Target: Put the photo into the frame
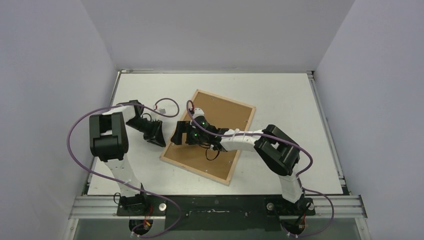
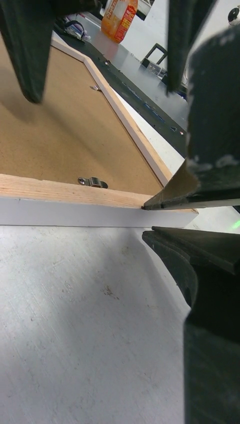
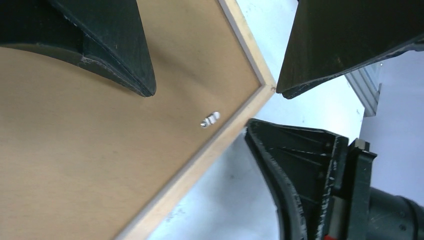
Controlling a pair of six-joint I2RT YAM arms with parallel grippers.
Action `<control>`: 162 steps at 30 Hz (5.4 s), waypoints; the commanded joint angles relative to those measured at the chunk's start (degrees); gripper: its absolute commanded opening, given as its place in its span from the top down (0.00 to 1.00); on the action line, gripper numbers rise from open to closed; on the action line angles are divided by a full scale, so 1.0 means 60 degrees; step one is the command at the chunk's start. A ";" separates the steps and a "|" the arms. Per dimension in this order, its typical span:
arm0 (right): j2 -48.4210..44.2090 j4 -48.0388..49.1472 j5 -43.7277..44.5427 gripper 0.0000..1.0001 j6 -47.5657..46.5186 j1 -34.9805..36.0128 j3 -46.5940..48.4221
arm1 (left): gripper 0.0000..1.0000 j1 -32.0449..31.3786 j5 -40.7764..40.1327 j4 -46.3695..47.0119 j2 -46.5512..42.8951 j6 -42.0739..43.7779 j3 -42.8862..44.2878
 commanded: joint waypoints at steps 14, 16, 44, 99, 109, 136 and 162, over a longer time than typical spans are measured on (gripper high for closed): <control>0.1110 0.0840 -0.0602 0.02 0.0204 0.0702 0.1056 | 0.92 -0.0220 0.0156 0.0438 0.0233 -0.0141 -0.0018; 0.1190 0.0668 -0.0536 0.02 0.0237 0.0757 0.1209 | 0.92 -0.0220 0.0139 0.0469 0.0236 -0.0155 -0.0028; 0.1775 0.0652 -0.0558 0.02 0.0545 0.0867 0.1778 | 0.94 -0.0220 0.0222 0.0477 0.0195 -0.0094 -0.0029; 0.2428 0.0338 0.1470 0.02 0.0344 0.1189 0.2521 | 0.96 -0.0248 0.0288 0.0253 0.0359 0.0115 0.0117; 0.2365 0.0306 0.1354 0.02 0.0160 0.1204 0.2664 | 0.97 -0.0260 0.0259 0.0178 0.0364 0.0107 0.0200; -0.5063 -0.4463 0.3464 0.10 -0.0296 -0.4458 -0.2622 | 0.97 -0.0033 -0.0600 0.0209 0.0565 0.0161 0.0978; -0.1338 -0.0994 -0.0649 0.10 0.0687 -0.6404 -0.1682 | 1.00 -0.1772 -0.0200 0.0253 -0.0108 0.1001 0.0020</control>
